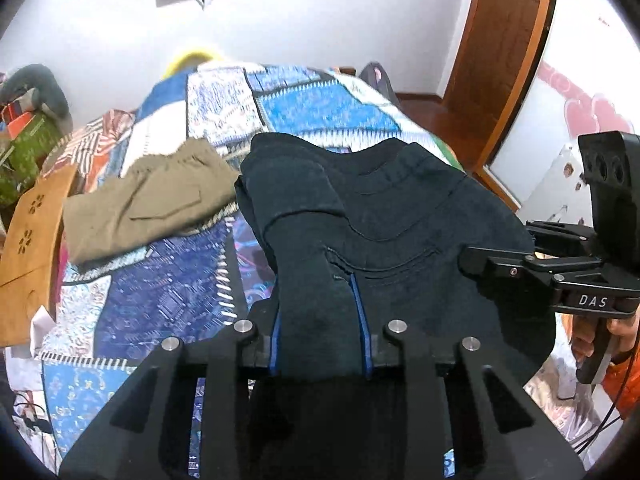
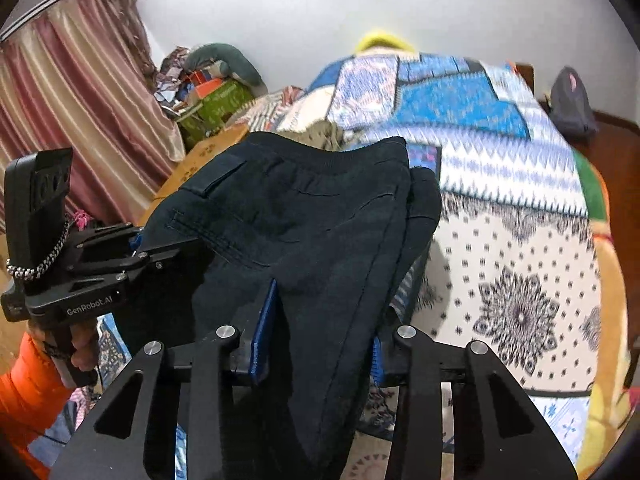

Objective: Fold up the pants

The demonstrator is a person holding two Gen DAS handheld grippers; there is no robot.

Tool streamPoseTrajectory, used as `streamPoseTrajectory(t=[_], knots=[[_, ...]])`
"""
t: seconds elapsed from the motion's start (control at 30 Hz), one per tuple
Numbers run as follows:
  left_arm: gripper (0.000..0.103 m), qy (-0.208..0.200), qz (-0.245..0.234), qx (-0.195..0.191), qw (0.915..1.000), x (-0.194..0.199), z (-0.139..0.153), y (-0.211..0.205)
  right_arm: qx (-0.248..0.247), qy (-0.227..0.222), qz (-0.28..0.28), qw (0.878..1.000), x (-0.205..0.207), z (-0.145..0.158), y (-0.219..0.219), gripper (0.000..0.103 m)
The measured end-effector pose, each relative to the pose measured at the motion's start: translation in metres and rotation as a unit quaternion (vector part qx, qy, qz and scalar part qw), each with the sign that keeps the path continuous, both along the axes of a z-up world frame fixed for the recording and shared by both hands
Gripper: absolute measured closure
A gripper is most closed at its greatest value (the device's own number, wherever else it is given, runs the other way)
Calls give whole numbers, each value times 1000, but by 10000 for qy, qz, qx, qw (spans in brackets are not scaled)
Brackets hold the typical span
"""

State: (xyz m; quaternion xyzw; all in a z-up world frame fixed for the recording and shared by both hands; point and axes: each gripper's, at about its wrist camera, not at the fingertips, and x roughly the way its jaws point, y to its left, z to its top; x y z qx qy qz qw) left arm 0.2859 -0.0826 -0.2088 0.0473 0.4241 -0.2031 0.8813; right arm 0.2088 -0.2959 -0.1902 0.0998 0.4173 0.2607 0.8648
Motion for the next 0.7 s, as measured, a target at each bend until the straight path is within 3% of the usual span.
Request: streamPoseTrajectory(t=[0.37,0.7], knots=[[74,-707,373,-270,9964,18,64,49,2,-808,208,9965,33,53,34,68],[74,-895,840,-356,9918,68,81,105,-155,-1203,490,9914,90,72,85,68]])
